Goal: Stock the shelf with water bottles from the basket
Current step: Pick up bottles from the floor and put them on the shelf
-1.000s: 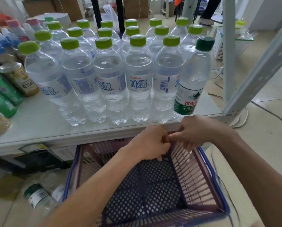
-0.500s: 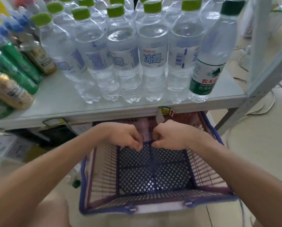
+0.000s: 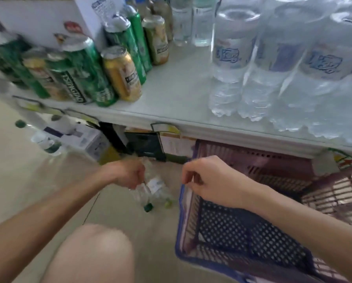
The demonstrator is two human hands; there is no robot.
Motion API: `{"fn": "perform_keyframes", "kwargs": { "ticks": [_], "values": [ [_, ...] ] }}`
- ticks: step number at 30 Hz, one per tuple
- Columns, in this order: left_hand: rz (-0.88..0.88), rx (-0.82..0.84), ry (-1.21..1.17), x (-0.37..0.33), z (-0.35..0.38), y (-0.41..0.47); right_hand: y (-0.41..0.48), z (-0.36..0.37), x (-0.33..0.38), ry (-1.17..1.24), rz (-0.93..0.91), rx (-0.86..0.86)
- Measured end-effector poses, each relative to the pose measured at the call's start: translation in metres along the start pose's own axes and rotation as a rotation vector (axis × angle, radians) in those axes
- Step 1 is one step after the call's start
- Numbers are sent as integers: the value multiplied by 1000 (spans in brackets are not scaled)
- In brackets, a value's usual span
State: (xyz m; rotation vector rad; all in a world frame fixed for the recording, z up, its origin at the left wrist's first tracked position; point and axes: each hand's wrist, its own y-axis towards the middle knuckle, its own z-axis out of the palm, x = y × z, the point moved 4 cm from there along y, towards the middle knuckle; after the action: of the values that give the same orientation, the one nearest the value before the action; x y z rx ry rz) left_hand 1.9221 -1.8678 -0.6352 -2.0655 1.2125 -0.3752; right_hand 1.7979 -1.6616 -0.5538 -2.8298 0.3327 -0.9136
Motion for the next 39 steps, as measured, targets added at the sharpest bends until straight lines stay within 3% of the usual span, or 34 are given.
{"fn": "perform_keyframes", "kwargs": {
  "ticks": [3, 8, 12, 14, 17, 21, 25, 30, 35, 39],
  "values": [
    [64, -203, 52, 40, 32, 30, 63, 30, 16, -76, -13, 119],
    [50, -41, 73, 82, 95, 70, 166, 128, 3, -244, 172, 458],
    [74, -216, 316, 87, 119, 85, 210, 194, -35, -180, 451, 440],
    [58, -280, 344, 89, 127, 93, 214, 211, -43, -189, 489, 458],
    [25, -298, 389, 90, 137, 101, 218, 219, -45, -353, 276, 446],
    [-26, -273, 423, 93, 147, 106, 220, 225, -46, -552, 160, 554],
    [-21, -289, 425, 104, 156, 110, 231, 214, -37, -806, 71, 494],
    [8, -344, 287, 114, 157, 111, 222, 204, -27, -1030, -176, 422],
    [-104, -448, 181, 132, 159, 93, 216, 155, -15, -854, -270, 280],
    [-87, -516, 3, 146, 141, 74, 207, 124, 8, -694, -305, 225]
  ]
}}
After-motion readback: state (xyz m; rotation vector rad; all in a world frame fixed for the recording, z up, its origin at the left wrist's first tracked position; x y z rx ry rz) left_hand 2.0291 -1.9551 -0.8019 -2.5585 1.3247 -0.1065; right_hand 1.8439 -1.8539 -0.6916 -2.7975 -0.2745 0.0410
